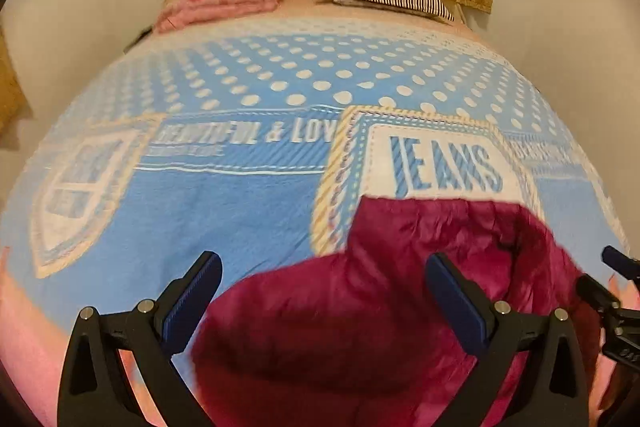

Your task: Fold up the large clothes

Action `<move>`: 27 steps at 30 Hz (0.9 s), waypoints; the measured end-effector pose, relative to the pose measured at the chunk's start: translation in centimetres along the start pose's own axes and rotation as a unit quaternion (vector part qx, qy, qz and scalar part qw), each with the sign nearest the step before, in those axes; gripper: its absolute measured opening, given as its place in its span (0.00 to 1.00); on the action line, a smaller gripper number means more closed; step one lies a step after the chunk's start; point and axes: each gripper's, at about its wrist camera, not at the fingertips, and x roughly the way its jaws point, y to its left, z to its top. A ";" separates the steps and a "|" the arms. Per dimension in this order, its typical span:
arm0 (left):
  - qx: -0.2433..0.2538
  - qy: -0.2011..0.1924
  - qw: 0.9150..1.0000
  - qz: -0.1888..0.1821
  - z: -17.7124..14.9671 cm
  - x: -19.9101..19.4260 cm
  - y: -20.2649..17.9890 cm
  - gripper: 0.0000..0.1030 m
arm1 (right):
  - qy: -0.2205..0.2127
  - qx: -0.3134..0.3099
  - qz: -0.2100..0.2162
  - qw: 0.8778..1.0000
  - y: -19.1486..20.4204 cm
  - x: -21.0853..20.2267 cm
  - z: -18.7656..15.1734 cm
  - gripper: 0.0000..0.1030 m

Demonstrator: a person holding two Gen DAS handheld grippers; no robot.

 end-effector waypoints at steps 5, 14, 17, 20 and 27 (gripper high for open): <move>0.015 0.031 0.999 0.008 1.0 4.2 -1.9 0.99 | 0.020 -0.002 -0.004 1.000 0.0 3.6 2.7 0.82; 0.074 0.063 0.995 -0.028 -0.1 6.3 -3.6 0.14 | 0.077 -0.054 -0.008 0.996 0.7 7.6 2.8 0.24; 0.088 0.046 0.995 -0.020 -0.6 4.9 -3.4 0.11 | 0.068 -0.079 -0.021 0.994 0.9 6.8 2.1 0.13; 0.097 0.019 0.995 -0.017 -1.2 2.6 -3.0 0.10 | 0.048 -0.093 -0.034 0.994 0.7 4.9 1.2 0.13; 0.089 0.003 0.995 -0.035 -5.2 0.4 -1.6 0.09 | 0.020 -0.097 -0.040 0.994 -0.3 2.3 -1.2 0.09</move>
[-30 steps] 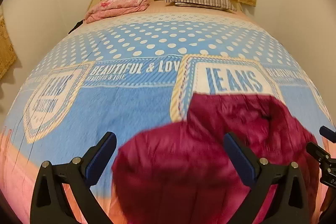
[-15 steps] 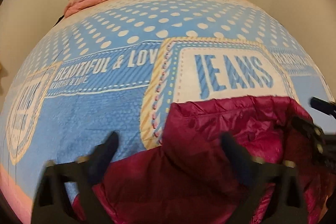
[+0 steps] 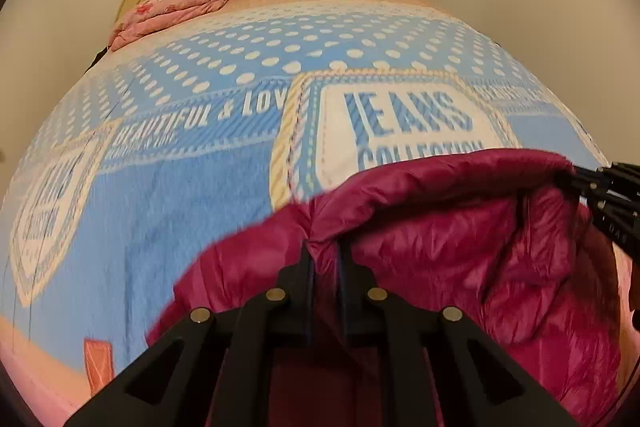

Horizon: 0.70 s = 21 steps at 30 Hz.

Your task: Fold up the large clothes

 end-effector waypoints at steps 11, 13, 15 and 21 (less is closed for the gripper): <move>-0.004 0.012 1.000 0.003 -3.1 1.5 -0.4 0.09 | 0.005 -0.045 -0.034 0.998 1.6 1.9 -4.3 0.08; -0.013 0.005 1.000 -0.005 -2.9 0.5 -0.3 0.11 | 0.002 -0.048 -0.040 0.998 1.8 2.2 -4.6 0.08; -0.023 -0.014 0.999 -0.018 -2.5 -1.3 0.0 0.17 | 0.001 -0.044 -0.038 0.998 1.6 2.4 -4.7 0.08; -0.054 -0.114 0.992 0.008 -0.3 -6.0 0.4 0.86 | -0.003 -0.036 -0.033 0.999 1.4 2.6 -5.0 0.08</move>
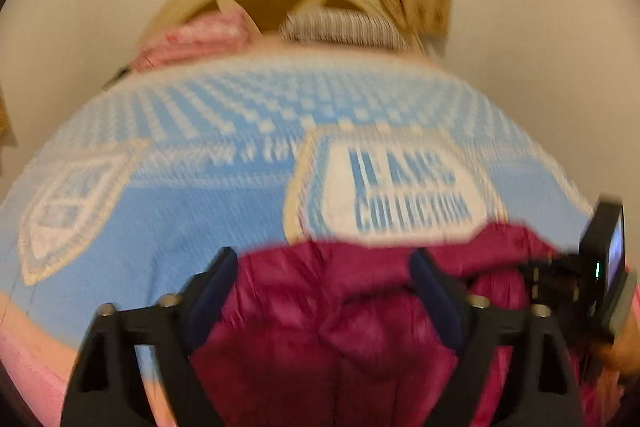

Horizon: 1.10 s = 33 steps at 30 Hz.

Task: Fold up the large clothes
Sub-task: 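Lift the hem with both tools and fold it toward the collar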

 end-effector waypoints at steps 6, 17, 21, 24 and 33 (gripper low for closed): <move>0.042 0.063 0.992 0.100 -0.5 6.5 -1.9 0.86 | -0.002 0.006 0.005 1.000 -0.1 -0.1 -0.2 0.08; 0.054 0.111 0.988 0.098 -3.7 9.3 -1.5 0.86 | -0.013 0.008 0.029 0.999 -2.4 -4.0 -0.9 0.48; 0.017 0.081 0.994 0.071 -2.0 6.8 -1.0 0.86 | -0.050 0.072 0.040 0.995 -5.1 -6.5 -0.3 0.55; -0.002 0.050 0.998 0.049 -0.3 5.3 -1.4 0.86 | -0.053 0.133 0.065 0.988 -5.8 -6.1 1.6 0.55; -0.003 0.105 0.994 0.025 -2.1 10.1 -3.7 0.86 | -0.012 0.180 0.129 0.975 -1.6 -0.7 5.6 0.55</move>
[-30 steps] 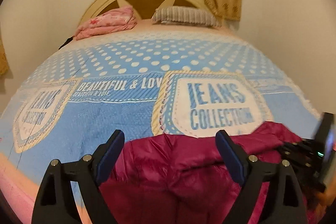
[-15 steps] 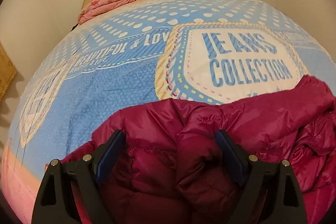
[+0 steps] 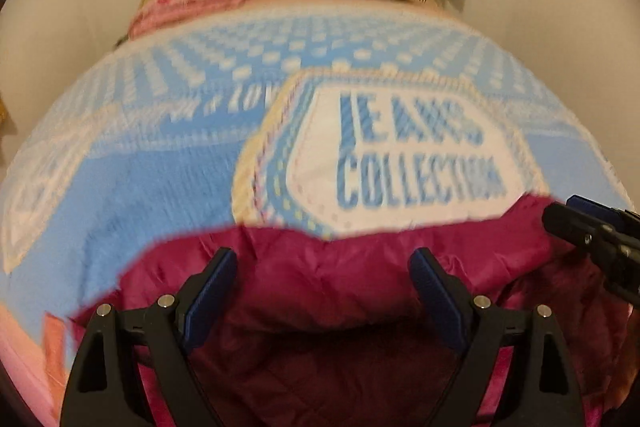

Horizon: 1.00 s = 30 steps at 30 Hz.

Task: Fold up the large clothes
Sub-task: 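Lift the hem with both tools and fold it toward the collar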

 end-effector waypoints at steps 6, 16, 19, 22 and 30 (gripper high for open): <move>-0.006 0.014 1.000 -0.008 -1.6 1.6 0.2 0.86 | 0.022 -0.024 -0.005 0.999 0.4 2.3 -3.1 0.54; 0.013 0.010 1.000 0.012 -2.2 2.3 -0.6 0.90 | 0.005 -0.055 -0.034 0.998 0.8 2.9 -4.3 0.54; 0.017 0.011 1.000 0.019 -2.2 2.5 -0.8 0.91 | 0.007 -0.062 -0.043 0.997 1.0 3.2 -4.3 0.55; 0.018 0.011 1.000 0.021 -2.2 2.5 -0.8 0.92 | 0.007 -0.066 -0.048 0.997 1.1 3.3 -4.3 0.55; 0.021 0.011 0.999 0.026 -2.2 2.6 -0.9 0.92 | 0.008 -0.075 -0.060 0.995 1.5 3.5 -4.4 0.55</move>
